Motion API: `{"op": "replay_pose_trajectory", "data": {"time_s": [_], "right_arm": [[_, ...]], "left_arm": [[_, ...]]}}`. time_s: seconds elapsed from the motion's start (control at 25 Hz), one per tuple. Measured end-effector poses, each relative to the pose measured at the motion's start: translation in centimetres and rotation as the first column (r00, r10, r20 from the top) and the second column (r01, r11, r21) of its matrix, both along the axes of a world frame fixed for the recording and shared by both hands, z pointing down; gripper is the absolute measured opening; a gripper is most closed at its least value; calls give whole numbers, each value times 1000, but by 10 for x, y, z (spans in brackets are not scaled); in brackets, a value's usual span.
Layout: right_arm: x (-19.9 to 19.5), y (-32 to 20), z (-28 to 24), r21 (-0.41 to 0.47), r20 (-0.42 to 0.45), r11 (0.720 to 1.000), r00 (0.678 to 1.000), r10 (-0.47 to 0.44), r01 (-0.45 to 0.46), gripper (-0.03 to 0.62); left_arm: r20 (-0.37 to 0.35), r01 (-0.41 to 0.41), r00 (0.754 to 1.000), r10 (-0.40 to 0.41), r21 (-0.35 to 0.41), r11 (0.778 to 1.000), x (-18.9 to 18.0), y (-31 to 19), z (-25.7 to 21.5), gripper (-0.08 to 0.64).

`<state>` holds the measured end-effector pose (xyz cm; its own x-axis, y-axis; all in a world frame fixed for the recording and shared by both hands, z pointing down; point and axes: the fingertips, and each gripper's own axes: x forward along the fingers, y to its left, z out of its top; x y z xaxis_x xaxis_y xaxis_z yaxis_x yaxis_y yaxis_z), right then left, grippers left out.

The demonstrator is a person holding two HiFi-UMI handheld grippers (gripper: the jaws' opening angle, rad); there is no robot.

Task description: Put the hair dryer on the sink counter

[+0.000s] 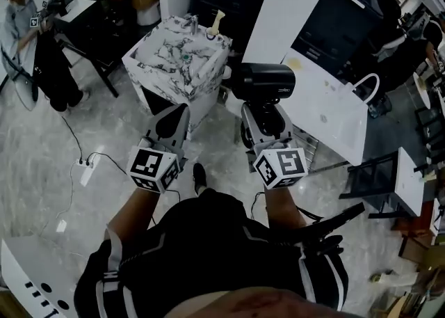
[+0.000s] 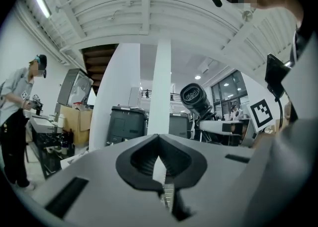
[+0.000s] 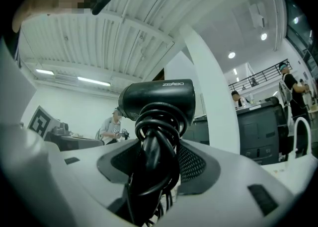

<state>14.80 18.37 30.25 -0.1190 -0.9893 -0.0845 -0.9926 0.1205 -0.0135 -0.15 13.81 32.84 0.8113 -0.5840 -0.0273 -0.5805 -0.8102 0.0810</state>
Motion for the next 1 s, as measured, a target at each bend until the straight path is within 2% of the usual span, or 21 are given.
{"op": "replay_pose_trajectory", "data": {"time_s": [0.2, 0.4, 0.6, 1.0], "right_arm": [[-12, -44, -1, 5, -3, 999, 999, -53, 53, 235], [-9, -83, -8, 2, 5, 998, 998, -65, 65, 235], [0, -124, -13, 6, 12, 998, 998, -69, 69, 235], [25, -169, -9, 12, 23, 999, 999, -47, 47, 235]], "left_arm": [[10, 43, 999, -43, 9, 999, -11, -34, -4, 3], [4, 65, 998, -66, 12, 998, -10, -76, -13, 3], [12, 64, 998, -64, 11, 998, 2, -116, -17, 3], [18, 35, 999, -35, 27, 999, 37, -168, -17, 3]]}}
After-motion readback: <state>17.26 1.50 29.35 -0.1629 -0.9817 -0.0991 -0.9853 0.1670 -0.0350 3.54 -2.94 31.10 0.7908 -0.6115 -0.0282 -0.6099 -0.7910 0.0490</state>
